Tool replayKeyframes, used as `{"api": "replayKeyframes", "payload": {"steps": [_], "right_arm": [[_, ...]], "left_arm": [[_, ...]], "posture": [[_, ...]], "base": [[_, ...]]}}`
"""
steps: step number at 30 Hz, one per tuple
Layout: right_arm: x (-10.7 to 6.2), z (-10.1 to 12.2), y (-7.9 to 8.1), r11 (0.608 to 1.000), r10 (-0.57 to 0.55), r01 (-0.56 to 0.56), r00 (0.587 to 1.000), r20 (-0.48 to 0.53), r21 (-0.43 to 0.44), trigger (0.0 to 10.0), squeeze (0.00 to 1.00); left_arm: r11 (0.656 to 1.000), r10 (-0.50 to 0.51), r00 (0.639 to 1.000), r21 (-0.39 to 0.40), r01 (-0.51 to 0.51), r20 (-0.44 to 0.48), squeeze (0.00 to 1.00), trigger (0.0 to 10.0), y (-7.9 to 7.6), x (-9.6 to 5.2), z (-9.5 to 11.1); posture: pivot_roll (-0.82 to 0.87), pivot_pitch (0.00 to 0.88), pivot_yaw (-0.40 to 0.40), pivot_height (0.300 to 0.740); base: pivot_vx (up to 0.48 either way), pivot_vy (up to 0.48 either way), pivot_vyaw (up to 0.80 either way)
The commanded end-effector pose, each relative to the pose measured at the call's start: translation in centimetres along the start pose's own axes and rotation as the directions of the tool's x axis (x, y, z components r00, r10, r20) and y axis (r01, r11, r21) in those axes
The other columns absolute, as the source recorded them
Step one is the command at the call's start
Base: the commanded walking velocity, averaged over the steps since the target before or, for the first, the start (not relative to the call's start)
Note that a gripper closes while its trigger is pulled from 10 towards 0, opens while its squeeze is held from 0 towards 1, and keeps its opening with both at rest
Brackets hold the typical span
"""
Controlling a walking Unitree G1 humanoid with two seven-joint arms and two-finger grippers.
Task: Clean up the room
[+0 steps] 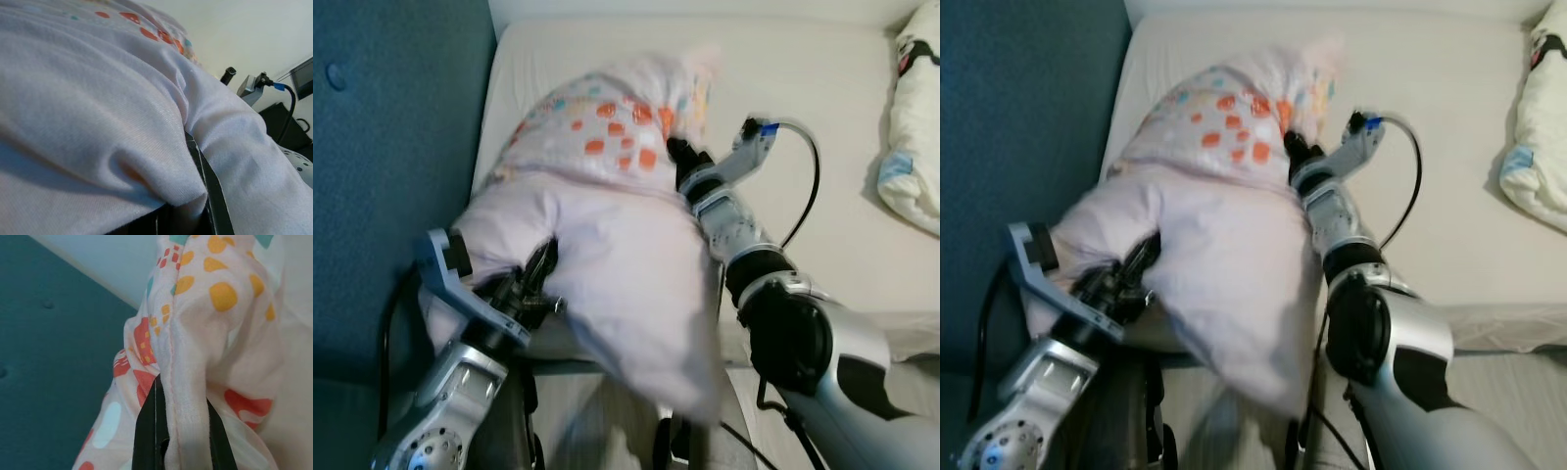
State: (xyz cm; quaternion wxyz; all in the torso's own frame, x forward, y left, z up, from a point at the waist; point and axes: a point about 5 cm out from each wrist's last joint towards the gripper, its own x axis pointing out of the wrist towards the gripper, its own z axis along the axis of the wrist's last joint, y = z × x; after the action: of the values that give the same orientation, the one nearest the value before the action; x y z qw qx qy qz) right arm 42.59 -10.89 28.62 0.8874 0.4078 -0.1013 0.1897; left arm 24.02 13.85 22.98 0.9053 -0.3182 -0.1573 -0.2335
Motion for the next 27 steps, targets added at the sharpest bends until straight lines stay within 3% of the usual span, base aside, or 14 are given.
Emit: {"api": "replayKeyframes", "payload": {"steps": [1, 10, 18, 20, 22, 23, 26, 27], "right_arm": [[0.6, -0.1, 1.9, 0.994, 0.107, -0.107, 0.994, -0.001, 0.004, 0.0, 0.00], [1.5, 1.0, 4.5, 0.975, 0.220, -0.220, 0.975, 0.029, 0.002, 0.0, 0.00], [1.6, 1.7, 5.5, 0.944, 0.327, -0.329, 0.944, 0.045, 0.038, 0.0, 0.00], [1.4, 1.0, 5.9, 0.908, 0.418, -0.417, 0.908, -0.015, 0.041, 0.0, 0.00], [1.3, 0.6, 6.0, 0.896, 0.444, -0.442, 0.895, -0.041, 0.040, 0.0, 0.00], [1.3, 0.6, 6.0, 0.896, 0.444, -0.442, 0.895, -0.041, 0.040, 0.0, 0.00], [0.4, -1.7, 3.6, 0.929, 0.364, -0.370, 0.920, -0.148, -0.015, 0.0, 0.00], [0.4, -1.7, 3.6, 0.929, 0.364, -0.370, 0.920, -0.148, -0.015, 0.0, 0.00]], "left_arm": [[0.997, -0.073, 0.996, 0.024, 0.072, 0.054, 0.00, 0.0, -1.5, 0.5, 1.7], [0.989, -0.122, 0.989, 0.090, 0.115, 0.082, 0.00, 0.0, -2.4, 0.7, 3.9], [0.990, -0.086, 0.995, 0.120, 0.078, 0.058, 0.00, 0.0, -2.8, -0.9, 4.2], [0.991, 0.003, 0.999, 0.133, 0.002, -0.033, 0.00, 0.0, -2.0, -3.3, 2.2], [0.990, 0.034, 0.997, 0.142, -0.023, -0.071, 0.00, 0.0, -1.8, -4.1, 1.4], [0.990, 0.034, 0.997, 0.142, -0.023, -0.071, 0.00, 0.0, -1.8, -4.1, 1.4], [0.971, 0.178, 0.958, 0.195, -0.135, -0.223, 0.00, 0.0, -0.1, -5.8, -4.5], [0.971, 0.178, 0.958, 0.195, -0.135, -0.223, 0.00, 0.0, -0.1, -5.8, -4.5]], "posture": [[0.15, 0.406, -0.093, 0.570], [0.16, 0.411, -0.099, 0.570], [0.17, 0.411, -0.108, 0.570], [0.18, 0.411, -0.114, 0.570], [0.18, 0.411, -0.114, 0.570], [0.18, 0.411, -0.114, 0.570], [0.19, 0.412, -0.129, 0.570], [0.19, 0.412, -0.129, 0.570]], "base": [[0.000, 0.000, 0.00], [0.000, 0.000, 0.00], [0.000, 0.000, 0.00], [0.000, 0.000, 0.00], [0.000, 0.000, 0.00], [0.000, 0.000, 0.00], [0.000, 0.000, 0.00], [0.000, 0.000, 0.00]]}}
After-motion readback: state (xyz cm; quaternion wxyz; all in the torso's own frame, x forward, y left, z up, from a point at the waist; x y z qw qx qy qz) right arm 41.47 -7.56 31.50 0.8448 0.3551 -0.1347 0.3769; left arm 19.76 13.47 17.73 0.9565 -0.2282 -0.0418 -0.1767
